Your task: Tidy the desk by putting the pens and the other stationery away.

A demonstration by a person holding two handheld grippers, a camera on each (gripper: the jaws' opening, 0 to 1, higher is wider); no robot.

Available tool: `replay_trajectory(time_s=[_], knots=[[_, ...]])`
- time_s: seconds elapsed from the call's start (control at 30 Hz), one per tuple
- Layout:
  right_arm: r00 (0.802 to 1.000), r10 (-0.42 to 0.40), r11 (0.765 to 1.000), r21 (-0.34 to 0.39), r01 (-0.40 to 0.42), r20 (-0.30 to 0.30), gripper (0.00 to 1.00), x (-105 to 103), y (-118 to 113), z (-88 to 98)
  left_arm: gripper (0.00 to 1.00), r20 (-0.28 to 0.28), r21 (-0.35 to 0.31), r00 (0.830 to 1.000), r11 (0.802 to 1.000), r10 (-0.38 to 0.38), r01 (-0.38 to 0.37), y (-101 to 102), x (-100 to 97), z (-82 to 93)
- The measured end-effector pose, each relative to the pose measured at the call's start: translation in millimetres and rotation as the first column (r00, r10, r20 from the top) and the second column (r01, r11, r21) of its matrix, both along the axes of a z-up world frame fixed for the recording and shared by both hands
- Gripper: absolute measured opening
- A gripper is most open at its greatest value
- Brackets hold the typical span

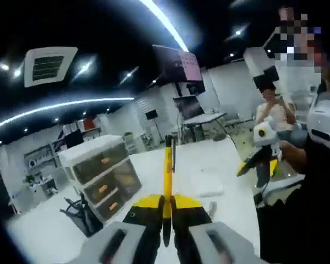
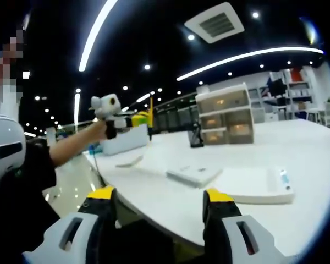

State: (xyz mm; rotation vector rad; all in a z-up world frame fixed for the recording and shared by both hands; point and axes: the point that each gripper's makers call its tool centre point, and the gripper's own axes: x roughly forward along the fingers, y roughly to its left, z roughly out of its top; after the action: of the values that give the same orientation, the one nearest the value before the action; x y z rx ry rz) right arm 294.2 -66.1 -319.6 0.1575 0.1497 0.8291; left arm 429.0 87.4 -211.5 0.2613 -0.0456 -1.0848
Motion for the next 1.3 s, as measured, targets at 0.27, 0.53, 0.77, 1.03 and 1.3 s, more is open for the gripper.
replay_trajectory(time_s=[0.27, 0.53, 0.77, 1.03, 1.3], knots=[[1.0, -0.007, 1.0, -0.002, 0.007, 0.003, 0.59, 1.1, 1.7, 1.2, 0.07, -0.124, -0.333, 0.99, 0.937, 0.07, -0.107, 26.4, 13.1, 29.8], [1.0, -0.004, 1.0, -0.005, 0.004, 0.004, 0.59, 0.4, 3.1, 1.6, 0.07, -0.137, -0.391, 0.975, 0.895, 0.173, -0.214, 44.6, 46.7, 37.3], [1.0, 0.003, 1.0, -0.008, -0.003, -0.003, 0.59, 0.1, 5.4, -2.4, 0.07, -0.133, -0.389, 0.961, 0.879, 0.242, -0.275, 44.8, 84.0, 42.2], [1.0, -0.003, 1.0, -0.004, 0.003, 0.0, 0.59, 0.7, 1.7, -1.1, 0.07, -0.089, -0.406, 0.936, 0.846, 0.34, -0.346, 49.4, 133.5, 69.1], [1.0, -0.011, 1.0, 0.001, 0.011, 0.005, 0.59, 1.6, -2.6, 1.7, 0.07, -0.079, -0.411, 0.908, 0.817, 0.411, -0.405, 51.9, 185.5, 86.5]])
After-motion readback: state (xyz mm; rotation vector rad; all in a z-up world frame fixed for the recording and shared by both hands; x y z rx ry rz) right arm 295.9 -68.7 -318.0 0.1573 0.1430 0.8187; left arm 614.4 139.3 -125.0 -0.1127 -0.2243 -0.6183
